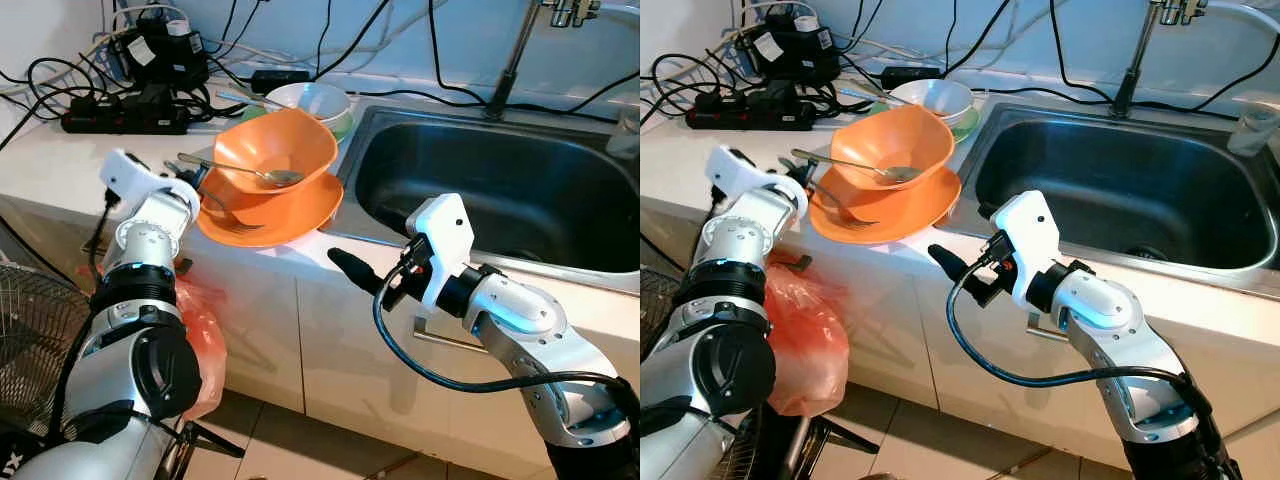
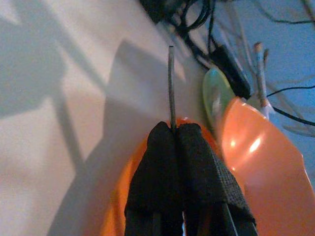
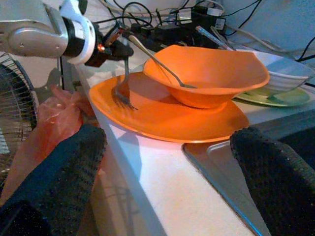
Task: Kitchen organization
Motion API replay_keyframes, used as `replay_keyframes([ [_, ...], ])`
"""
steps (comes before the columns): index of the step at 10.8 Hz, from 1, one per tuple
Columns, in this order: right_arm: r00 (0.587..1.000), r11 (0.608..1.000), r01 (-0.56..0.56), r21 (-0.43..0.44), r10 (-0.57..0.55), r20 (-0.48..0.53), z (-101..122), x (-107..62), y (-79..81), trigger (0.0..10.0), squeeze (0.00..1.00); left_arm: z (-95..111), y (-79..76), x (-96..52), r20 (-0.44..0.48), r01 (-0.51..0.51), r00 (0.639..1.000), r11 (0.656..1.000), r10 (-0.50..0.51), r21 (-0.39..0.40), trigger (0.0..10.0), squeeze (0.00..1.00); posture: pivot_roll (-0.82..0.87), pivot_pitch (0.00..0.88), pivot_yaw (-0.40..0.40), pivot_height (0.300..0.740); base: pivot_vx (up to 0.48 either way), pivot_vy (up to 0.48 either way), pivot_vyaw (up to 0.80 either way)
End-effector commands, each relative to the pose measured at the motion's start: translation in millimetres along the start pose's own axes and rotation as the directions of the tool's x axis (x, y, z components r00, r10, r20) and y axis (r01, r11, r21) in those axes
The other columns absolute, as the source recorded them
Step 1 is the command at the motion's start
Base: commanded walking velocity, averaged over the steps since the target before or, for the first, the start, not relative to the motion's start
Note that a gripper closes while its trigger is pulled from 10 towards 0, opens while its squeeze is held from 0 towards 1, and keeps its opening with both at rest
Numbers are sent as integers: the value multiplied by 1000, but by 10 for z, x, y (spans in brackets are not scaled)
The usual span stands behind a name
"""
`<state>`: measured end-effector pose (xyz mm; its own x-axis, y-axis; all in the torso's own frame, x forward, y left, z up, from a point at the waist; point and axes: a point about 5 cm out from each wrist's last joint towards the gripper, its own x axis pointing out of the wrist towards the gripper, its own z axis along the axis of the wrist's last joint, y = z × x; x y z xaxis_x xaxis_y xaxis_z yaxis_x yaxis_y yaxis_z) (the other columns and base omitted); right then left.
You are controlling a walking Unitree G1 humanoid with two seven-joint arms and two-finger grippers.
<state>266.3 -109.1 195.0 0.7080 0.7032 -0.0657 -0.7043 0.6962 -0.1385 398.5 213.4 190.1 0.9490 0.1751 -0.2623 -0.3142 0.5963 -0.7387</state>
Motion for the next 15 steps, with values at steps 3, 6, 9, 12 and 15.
replay_keyframes([
  [3,1000,999,30,-14,-30,6,13,-8,-46,10000,0,134,-266,-49,94,96,990,987,-109,128,0,0,-57,0,69,740,0,0,0],
  [6,999,999,36,-18,-36,9,20,0,-60,10000,0,109,-470,-113,134,169,969,954,-206,246,0,0,-57,0,69,740,0,0,0],
  [9,999,999,45,-21,-44,14,26,4,-74,10000,0,79,-534,-145,138,197,961,942,-241,272,0,0,-57,0,72,740,0,0,0],
  [12,997,997,72,-22,-71,23,31,10,-103,10000,0,143,-740,-227,160,250,938,919,-308,304,0,0,-58,0,76,740,0,0,0],
  [15,979,980,195,-29,-193,57,79,7,-262,10000,0,-101,-963,-368,86,382,895,852,-437,358,0,0,-64,0,81,740,0,0,0],
])
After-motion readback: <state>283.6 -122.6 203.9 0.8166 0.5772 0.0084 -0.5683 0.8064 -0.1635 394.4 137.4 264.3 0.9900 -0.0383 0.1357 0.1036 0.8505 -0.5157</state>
